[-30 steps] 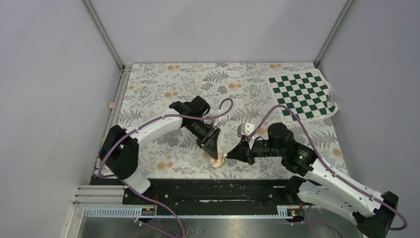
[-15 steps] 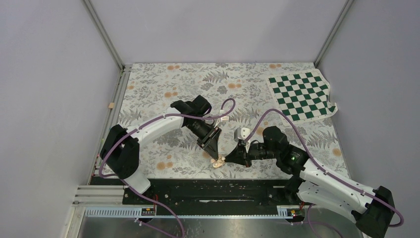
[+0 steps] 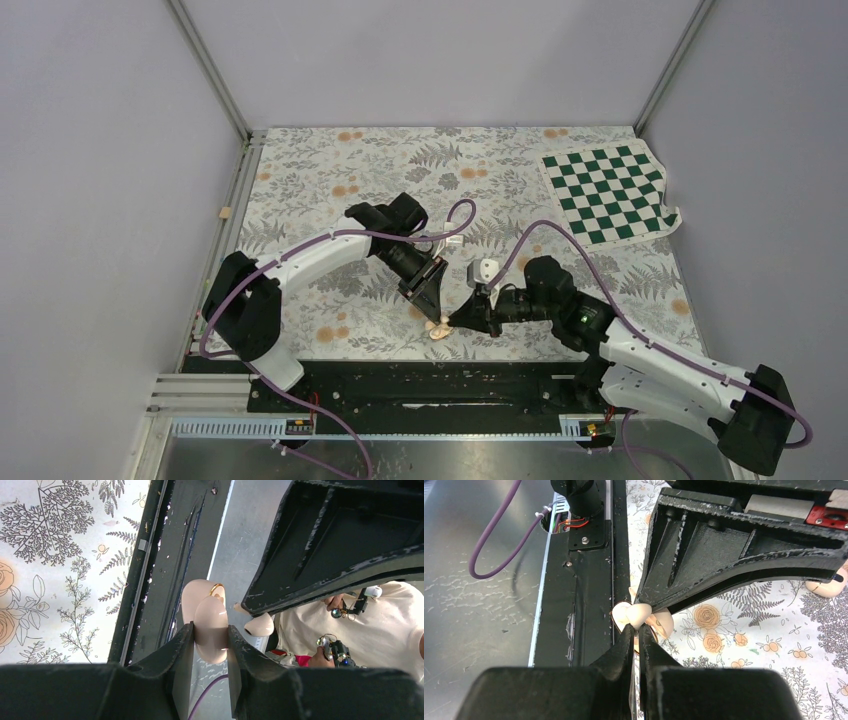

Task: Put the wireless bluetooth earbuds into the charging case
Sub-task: Place the earbud in the charging case.

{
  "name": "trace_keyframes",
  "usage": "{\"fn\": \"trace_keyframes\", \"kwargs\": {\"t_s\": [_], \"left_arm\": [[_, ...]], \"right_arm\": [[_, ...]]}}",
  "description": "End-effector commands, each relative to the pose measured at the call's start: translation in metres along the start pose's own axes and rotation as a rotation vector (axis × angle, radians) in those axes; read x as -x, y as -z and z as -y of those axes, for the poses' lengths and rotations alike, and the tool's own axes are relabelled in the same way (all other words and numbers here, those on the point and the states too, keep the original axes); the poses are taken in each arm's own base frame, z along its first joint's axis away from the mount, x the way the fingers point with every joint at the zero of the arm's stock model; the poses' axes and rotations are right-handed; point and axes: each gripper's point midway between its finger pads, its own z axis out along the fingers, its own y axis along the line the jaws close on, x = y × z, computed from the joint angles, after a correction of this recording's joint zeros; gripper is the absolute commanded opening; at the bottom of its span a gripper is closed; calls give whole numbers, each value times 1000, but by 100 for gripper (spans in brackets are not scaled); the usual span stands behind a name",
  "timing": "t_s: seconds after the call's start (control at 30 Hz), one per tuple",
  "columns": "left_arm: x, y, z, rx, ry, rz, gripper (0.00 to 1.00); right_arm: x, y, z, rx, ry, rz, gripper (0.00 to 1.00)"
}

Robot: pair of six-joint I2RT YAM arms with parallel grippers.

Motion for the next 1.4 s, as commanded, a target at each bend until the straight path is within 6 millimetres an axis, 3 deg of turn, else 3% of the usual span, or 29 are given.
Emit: {"fn": "trace_keyframes", "kwargs": {"t_s": [0.0,0.9,1.37], "left_arm": [[10,5,18,-48,-75,27,0],[6,6,27,-89,-99,29,0],[-1,-3,35,-179,-81,-7,0]], "right_arm": [[6,-4,1,-10,36,32,0],[-19,-3,7,-67,79,-31,0],[-7,5,11,-124,171,39,0]]}}
